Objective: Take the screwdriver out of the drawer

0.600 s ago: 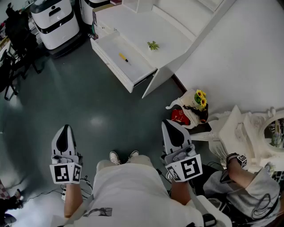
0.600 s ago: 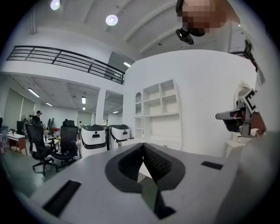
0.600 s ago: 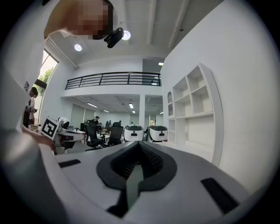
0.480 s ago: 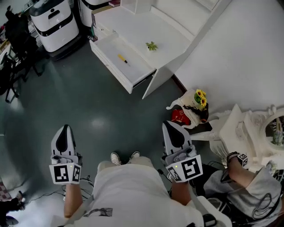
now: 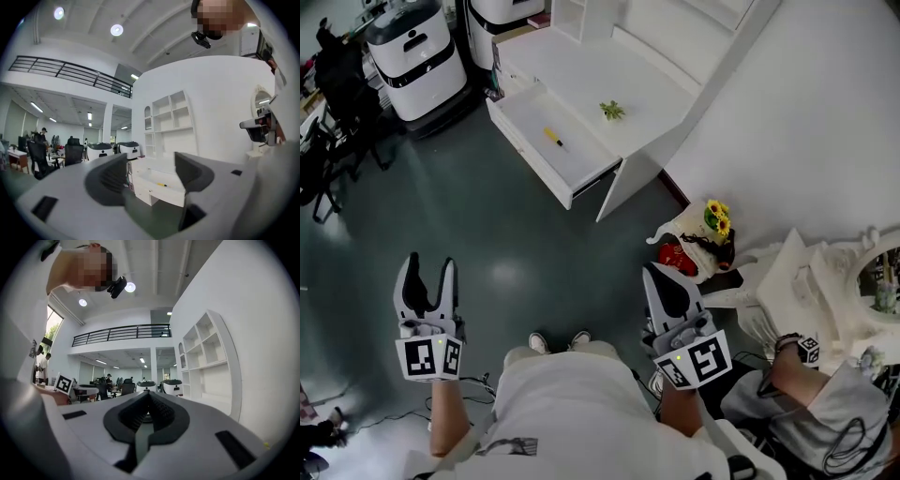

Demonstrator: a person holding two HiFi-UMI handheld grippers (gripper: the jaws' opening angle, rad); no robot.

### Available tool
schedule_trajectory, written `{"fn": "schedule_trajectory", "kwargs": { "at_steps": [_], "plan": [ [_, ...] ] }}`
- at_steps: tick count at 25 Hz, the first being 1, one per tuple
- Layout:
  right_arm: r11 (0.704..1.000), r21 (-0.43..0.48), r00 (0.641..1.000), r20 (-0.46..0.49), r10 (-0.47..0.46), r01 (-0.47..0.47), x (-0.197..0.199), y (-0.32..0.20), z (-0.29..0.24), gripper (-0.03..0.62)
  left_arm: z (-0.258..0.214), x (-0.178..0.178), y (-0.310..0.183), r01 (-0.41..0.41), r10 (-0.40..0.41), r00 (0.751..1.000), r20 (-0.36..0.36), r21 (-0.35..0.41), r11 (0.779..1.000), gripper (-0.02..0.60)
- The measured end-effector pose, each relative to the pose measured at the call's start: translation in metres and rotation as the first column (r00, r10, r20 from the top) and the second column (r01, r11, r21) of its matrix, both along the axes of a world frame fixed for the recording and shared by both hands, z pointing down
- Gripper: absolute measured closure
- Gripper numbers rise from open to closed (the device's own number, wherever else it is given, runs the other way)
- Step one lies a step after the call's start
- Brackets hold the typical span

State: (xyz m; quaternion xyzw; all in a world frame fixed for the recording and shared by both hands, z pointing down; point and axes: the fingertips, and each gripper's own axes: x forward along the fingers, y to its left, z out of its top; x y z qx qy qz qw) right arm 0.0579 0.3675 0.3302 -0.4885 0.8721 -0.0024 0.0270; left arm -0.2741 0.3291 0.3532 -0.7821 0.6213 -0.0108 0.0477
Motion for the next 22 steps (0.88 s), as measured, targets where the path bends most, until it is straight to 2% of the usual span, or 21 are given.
{"fn": "schedule_trajectory", "kwargs": {
  "at_steps": [1,2,4,7,14,18,22],
  "plan": [
    [1.0,0.007,1.0,0.001,-0.002,0.002,0.003,0.0,-0.002,0.586,-0.005,-0.001,-0.004,0.016,-0.017,1.0,0.023,0.013,1.0,0.212],
    [1.0,0.012,1.0,-0.002,-0.004,0.004,0.007,-0.001,-0.003,0.586,-0.008,-0.001,-0.008,0.028,-0.029,0.999,0.045,0.02,0.999,0.144],
    [1.0,0.018,1.0,-0.003,-0.006,0.006,0.014,-0.003,-0.002,0.586,-0.011,0.004,-0.012,0.029,-0.03,0.997,0.067,0.02,0.999,0.081],
    [1.0,0.021,1.0,0.001,-0.008,0.008,0.026,-0.005,0.002,0.586,-0.009,0.02,-0.012,0.0,-0.001,0.999,0.054,0.013,1.0,0.057],
    [1.0,-0.014,1.0,-0.006,-0.003,0.003,0.043,-0.017,0.018,0.586,0.015,0.047,-0.022,-0.032,0.033,0.998,0.052,-0.031,0.999,0.055],
    [0.999,-0.032,1.0,-0.024,0.007,-0.008,0.047,-0.041,0.023,0.586,0.025,0.055,-0.053,-0.045,0.047,0.998,0.045,-0.053,0.998,0.056],
    [0.999,-0.044,0.999,-0.044,0.019,-0.021,0.039,-0.086,0.026,0.586,0.041,0.06,-0.107,-0.088,0.089,0.996,0.021,-0.068,0.994,0.057]
  ]
}}
